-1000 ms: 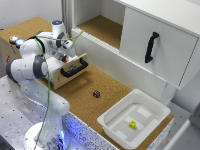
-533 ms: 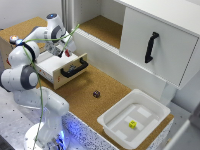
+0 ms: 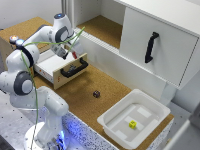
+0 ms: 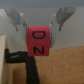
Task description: Put the pink object on the table
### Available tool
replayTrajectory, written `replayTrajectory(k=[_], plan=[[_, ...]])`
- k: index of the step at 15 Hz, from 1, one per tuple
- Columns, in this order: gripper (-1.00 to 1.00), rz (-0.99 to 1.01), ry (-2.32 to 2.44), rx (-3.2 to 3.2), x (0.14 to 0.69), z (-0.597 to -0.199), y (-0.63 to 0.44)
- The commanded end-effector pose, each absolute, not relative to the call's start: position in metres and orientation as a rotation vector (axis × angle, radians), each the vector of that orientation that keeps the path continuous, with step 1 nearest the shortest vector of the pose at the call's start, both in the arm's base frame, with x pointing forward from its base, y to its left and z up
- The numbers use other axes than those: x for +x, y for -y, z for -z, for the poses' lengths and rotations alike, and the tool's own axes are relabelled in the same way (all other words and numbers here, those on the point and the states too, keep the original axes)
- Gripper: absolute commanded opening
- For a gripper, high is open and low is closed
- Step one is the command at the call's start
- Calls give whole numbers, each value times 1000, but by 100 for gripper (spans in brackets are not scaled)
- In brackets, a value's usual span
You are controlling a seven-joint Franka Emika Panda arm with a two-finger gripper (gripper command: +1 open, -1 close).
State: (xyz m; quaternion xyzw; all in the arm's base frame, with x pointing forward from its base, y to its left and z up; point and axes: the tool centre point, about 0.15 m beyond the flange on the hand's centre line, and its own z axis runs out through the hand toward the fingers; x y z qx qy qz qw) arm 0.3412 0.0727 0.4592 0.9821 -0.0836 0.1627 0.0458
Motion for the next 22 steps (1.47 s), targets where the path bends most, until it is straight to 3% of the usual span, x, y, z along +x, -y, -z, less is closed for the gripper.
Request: replayTrajectory(k=[1, 12, 22], plan=[[-100, -498, 186, 3057, 332, -445, -4], [-100, -381, 393, 3037, 370, -395, 67], [-100, -279, 222, 3045, 405, -309, 141]])
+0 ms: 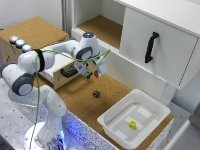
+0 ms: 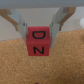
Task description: Put the pink object on the table
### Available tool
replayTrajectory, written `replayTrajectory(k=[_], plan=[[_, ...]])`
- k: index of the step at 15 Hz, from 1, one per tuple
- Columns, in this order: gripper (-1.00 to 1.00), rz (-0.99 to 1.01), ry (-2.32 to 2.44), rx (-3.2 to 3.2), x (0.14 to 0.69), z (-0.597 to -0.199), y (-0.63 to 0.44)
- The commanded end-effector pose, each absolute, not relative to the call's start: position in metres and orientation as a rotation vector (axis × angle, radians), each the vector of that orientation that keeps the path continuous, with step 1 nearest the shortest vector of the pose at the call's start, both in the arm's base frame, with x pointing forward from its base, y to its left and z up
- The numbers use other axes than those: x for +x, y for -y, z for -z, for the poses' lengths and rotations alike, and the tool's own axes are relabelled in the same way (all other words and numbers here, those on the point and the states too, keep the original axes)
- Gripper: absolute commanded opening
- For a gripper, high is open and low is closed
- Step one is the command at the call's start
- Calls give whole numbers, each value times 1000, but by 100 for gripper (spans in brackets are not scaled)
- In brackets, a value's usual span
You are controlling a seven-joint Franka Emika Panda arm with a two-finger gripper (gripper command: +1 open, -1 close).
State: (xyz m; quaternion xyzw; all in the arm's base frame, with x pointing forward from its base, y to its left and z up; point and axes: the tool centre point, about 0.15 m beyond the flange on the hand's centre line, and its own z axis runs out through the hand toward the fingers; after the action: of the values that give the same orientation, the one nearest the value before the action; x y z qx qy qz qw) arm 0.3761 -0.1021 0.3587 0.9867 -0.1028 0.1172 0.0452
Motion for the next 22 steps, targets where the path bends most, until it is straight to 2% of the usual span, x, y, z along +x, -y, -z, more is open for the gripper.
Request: replayTrajectory(k=[1, 13, 20, 21, 22], plan=[[-100, -264, 204, 3056, 408, -301, 143], [-100, -123, 156, 3009, 424, -229, 192], [-100, -79, 184, 3030, 430, -219, 196], [100, -70, 196, 3030, 428, -218, 196], [100, -64, 205, 3031, 426, -217, 196]])
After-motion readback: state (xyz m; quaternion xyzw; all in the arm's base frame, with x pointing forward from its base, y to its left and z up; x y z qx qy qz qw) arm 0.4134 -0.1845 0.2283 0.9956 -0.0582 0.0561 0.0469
